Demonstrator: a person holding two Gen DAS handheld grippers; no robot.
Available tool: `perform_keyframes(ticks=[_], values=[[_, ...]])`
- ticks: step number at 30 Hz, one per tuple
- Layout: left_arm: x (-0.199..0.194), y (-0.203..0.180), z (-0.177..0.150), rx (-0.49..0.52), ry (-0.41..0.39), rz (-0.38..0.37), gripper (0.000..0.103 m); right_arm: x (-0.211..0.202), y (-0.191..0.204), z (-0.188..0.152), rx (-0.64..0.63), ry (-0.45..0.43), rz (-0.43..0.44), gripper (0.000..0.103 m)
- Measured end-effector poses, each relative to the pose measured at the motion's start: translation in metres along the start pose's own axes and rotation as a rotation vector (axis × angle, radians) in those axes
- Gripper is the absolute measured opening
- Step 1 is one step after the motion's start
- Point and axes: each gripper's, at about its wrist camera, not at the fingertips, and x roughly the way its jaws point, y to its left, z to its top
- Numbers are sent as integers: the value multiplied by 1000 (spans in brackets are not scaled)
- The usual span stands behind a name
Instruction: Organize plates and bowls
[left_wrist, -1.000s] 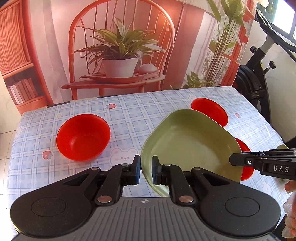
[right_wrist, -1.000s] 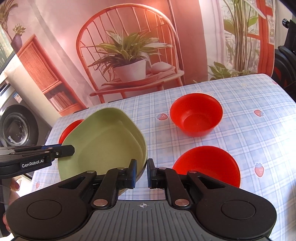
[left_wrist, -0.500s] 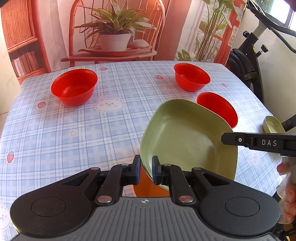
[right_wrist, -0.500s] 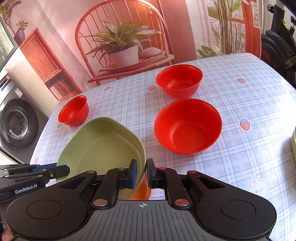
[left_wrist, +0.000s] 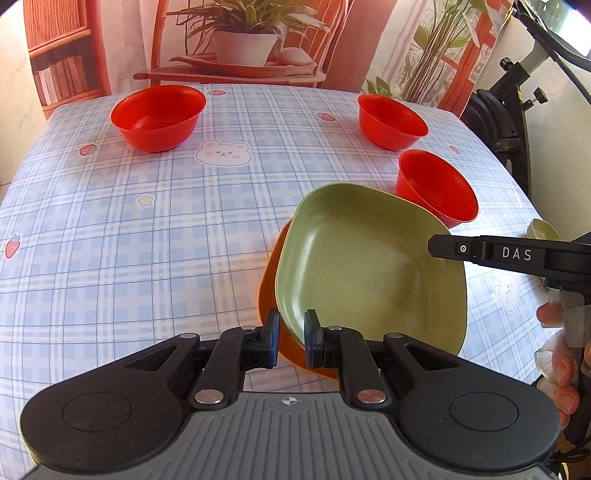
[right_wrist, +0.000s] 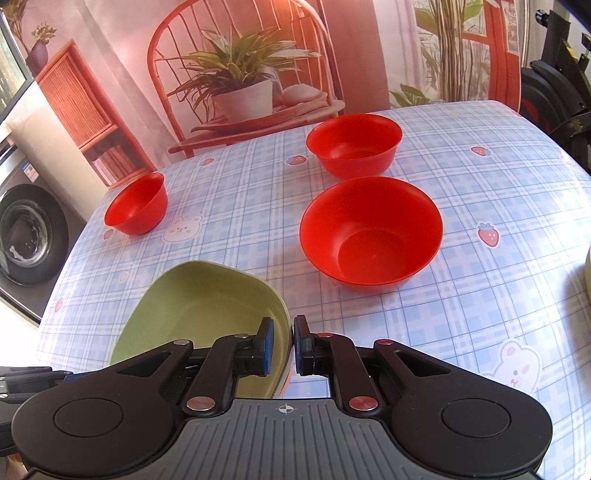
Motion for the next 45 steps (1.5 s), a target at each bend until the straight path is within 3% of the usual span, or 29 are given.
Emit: perform_keyframes(ticks=[19, 20, 22, 23, 25, 27, 29, 34, 36, 38, 45], values=[[2, 4, -3, -35, 0, 25, 18, 4, 2, -4, -52, -10, -10, 15], [1, 4, -3, -35, -2, 28, 21, 3, 2, -3, -53, -14, -9, 17], [0, 5, -3, -40, -11, 33, 40, 0, 0, -3, -50, -27, -10, 24], [-1, 6, -3, -44, -18, 37, 42, -2, 0, -2, -47, -35, -8, 25], [-2, 7, -2, -52, -26, 44, 42, -6, -3, -1, -35, -52, -4, 33], [-2, 10, -2, -70, -34, 50, 42, -9, -6, 0, -23, -71, -7, 51], [-3, 12, -2, -99, -49, 40, 42, -12, -9, 1, -6, -89, -1, 60], [-10, 9, 5, -95, -118, 7, 45, -17, -22, 4, 57, -118, 22, 72], [-15, 8, 10, -94, -153, -4, 50, -22, -32, 5, 98, -152, 47, 90], [-18, 6, 15, -100, -175, -11, 51, -28, -40, 6, 122, -192, 59, 101], [-21, -25, 37, -60, -196, -62, 54, -53, -61, 14, 103, -283, 30, 103]])
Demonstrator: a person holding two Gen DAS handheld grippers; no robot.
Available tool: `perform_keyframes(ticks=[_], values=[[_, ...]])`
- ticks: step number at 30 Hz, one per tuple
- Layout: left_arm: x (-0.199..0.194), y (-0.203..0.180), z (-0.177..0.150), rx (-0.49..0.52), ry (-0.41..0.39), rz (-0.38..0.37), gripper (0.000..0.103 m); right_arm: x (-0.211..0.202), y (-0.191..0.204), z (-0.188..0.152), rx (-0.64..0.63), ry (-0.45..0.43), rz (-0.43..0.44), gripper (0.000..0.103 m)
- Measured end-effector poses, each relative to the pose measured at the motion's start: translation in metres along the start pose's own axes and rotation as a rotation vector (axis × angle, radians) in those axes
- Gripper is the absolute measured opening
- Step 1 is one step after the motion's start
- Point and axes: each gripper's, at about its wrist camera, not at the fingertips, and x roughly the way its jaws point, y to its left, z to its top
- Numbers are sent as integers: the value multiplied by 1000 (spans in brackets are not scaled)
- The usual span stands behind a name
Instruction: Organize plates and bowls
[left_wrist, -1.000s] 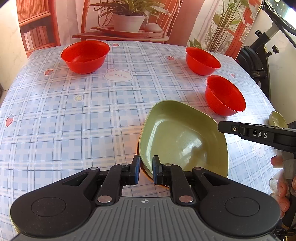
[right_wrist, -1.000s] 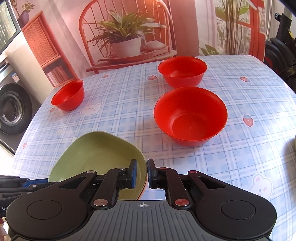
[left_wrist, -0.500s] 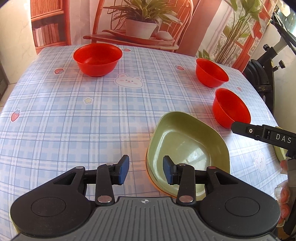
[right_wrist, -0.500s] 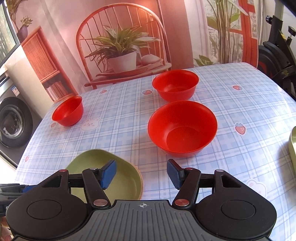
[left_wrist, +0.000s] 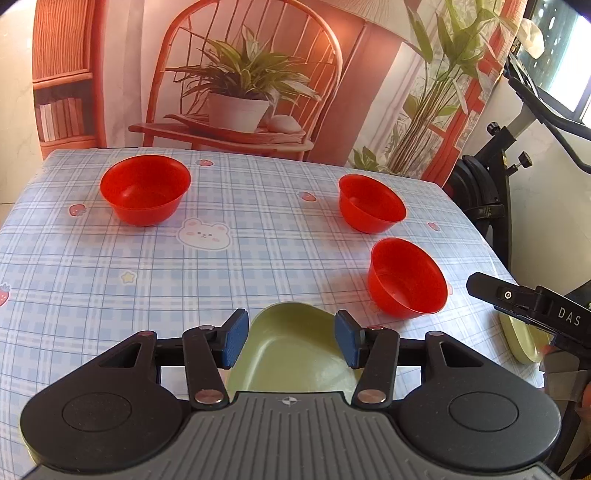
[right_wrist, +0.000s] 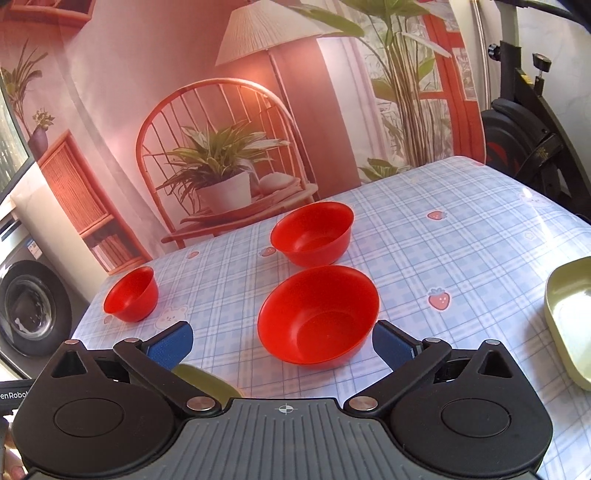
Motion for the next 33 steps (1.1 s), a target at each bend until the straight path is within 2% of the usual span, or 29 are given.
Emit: perform_keyframes(ticks=[3, 6, 9, 13, 18, 24, 26, 30, 33], values=[[5, -20, 5, 14, 9, -23, 54, -7, -14, 6, 21, 14, -8, 103], [13, -42, 8, 36, 19, -44, 54, -15, -25, 11, -18, 2, -94, 103], [21, -65, 8, 55, 33, -70, 54, -23, -45, 14, 2, 1, -133, 101], [35, -97, 4, 93, 54, -87, 54, -37, -77, 18, 31, -11, -150, 97], [54, -138, -1, 167, 70, -128, 54, -59, -121, 19, 52, -35, -209, 98], [75, -187, -4, 276, 57, -170, 54, -74, -169, 15, 42, -54, -352, 98], [80, -202, -4, 303, 49, -189, 54, -78, -185, 11, 62, -64, -363, 97], [94, -230, -6, 330, 44, -225, 54, -80, -216, 5, 105, -52, -402, 70], [109, -247, -9, 337, 55, -240, 54, -81, -234, -1, 125, -50, -411, 63]])
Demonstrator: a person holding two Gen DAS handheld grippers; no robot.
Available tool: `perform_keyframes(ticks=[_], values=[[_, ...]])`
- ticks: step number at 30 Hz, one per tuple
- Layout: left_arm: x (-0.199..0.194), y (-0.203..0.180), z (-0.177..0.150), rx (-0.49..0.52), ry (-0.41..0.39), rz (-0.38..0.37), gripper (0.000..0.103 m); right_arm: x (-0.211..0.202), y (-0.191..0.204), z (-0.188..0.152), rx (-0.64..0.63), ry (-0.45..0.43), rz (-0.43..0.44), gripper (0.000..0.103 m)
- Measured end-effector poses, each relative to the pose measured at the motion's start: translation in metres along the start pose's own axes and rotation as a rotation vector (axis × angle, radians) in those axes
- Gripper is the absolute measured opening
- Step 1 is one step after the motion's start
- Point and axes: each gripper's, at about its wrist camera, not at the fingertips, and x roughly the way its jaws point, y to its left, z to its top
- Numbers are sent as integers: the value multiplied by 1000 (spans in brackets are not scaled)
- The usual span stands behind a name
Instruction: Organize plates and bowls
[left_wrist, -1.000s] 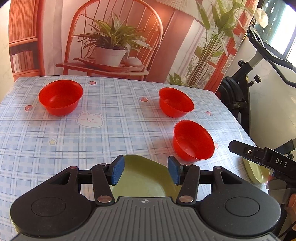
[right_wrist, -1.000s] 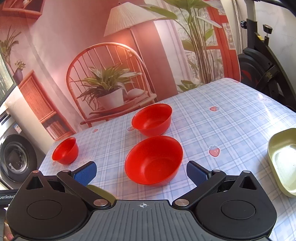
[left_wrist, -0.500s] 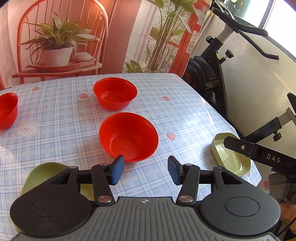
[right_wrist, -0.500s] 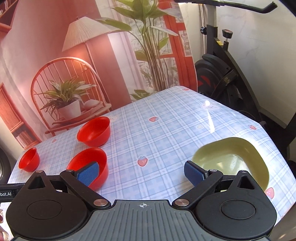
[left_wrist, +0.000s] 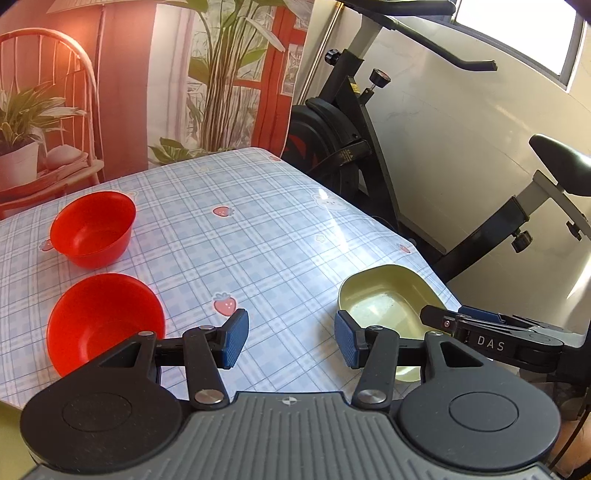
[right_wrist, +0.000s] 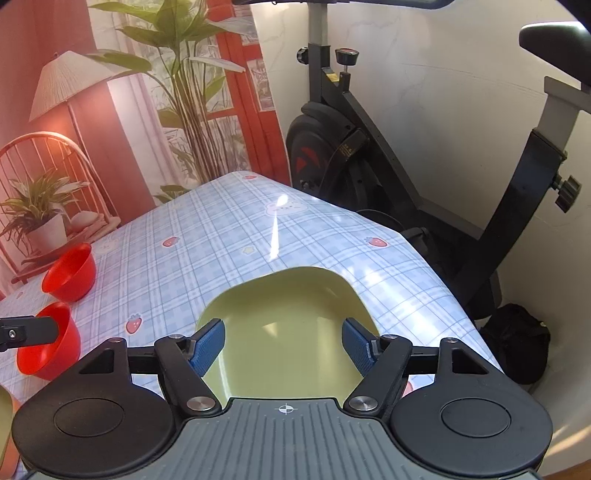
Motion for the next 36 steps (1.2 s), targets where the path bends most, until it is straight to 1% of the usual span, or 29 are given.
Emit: perform_keyframes(ticks=[1, 3, 6, 10, 14, 18, 22, 24, 26, 27, 30, 31, 33, 36], values=[[5, -3, 0, 1, 6, -7, 54, 2, -5, -1, 1, 4, -9, 61], [18, -11, 0, 13, 24, -28, 54, 6, -12, -3, -1, 3, -37, 55], [36, -22, -1, 50, 50, -36, 54, 9, -23, -6, 18, 5, -66, 49], [53, -28, -4, 52, 72, -48, 54, 14, -31, -8, 7, -4, -102, 46], [71, -27, -6, 16, 102, -70, 54, 25, -41, -8, 20, 16, -95, 40], [84, -30, -9, 30, 125, -71, 53, 34, -46, -10, 31, 28, -91, 29], [94, -31, -10, 24, 137, -74, 53, 37, -47, -12, 28, 30, -76, 22], [98, -32, -12, 19, 144, -75, 52, 39, -47, -12, 40, 35, -67, 10], [100, -33, -14, 28, 148, -67, 43, 38, -47, -13, 44, 35, -57, 9], [101, -34, -15, 32, 156, -63, 34, 38, -47, -13, 44, 36, -50, 8], [99, -33, -20, 28, 154, -89, 18, 36, -45, -15, 46, 38, -32, 5], [98, -34, -21, 34, 153, -90, 16, 35, -45, -15, 47, 39, -27, 5], [97, -34, -22, 42, 156, -77, 16, 32, -42, -16, 50, 42, -11, 5], [90, -26, -23, 2, 164, -92, 16, 30, -38, -16, 50, 44, -2, 5]])
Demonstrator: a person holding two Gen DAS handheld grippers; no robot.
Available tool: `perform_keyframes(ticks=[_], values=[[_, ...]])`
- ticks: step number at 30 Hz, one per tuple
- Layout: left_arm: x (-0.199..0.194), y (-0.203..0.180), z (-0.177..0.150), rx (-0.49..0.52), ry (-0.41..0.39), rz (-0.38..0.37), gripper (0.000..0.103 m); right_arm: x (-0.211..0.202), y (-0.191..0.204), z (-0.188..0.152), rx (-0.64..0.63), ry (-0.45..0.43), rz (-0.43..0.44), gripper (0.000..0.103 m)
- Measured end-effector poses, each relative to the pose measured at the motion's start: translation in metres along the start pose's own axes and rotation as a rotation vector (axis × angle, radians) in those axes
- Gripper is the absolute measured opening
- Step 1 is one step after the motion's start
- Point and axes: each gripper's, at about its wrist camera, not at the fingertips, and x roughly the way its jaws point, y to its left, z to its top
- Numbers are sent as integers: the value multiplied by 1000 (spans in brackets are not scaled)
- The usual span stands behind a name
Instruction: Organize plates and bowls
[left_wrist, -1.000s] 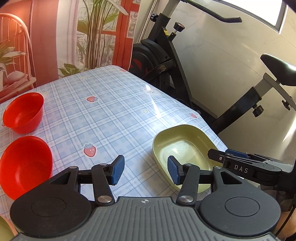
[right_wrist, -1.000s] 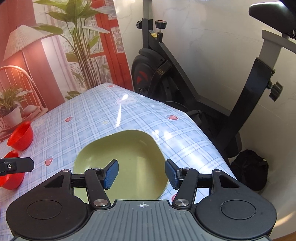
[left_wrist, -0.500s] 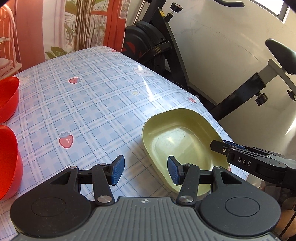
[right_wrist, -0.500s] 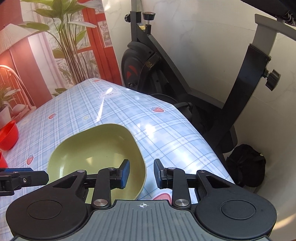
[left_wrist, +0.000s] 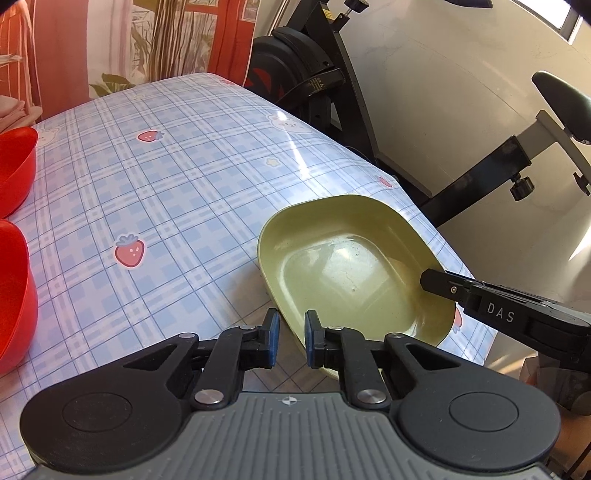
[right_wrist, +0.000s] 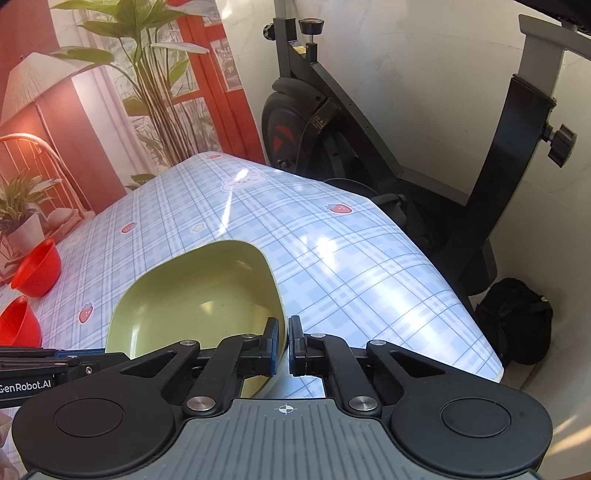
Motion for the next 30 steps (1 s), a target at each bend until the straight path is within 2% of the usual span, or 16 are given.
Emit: perform_keyframes(ticks=[7, 13, 23, 30], values=[[-30, 5, 0, 7, -48, 21, 16, -12, 13, 0, -2, -5, 34, 5], [-68, 22, -4, -30, -82, 43, 16, -28, 40, 4, -29, -20, 90, 6], [-141, 63, -16, -107, -178, 110, 16, -49, 113, 9, -103, -19, 220, 7], [-186, 98, -36, -203, -223, 160, 16, -61, 173, 2, -179, -8, 291, 8]])
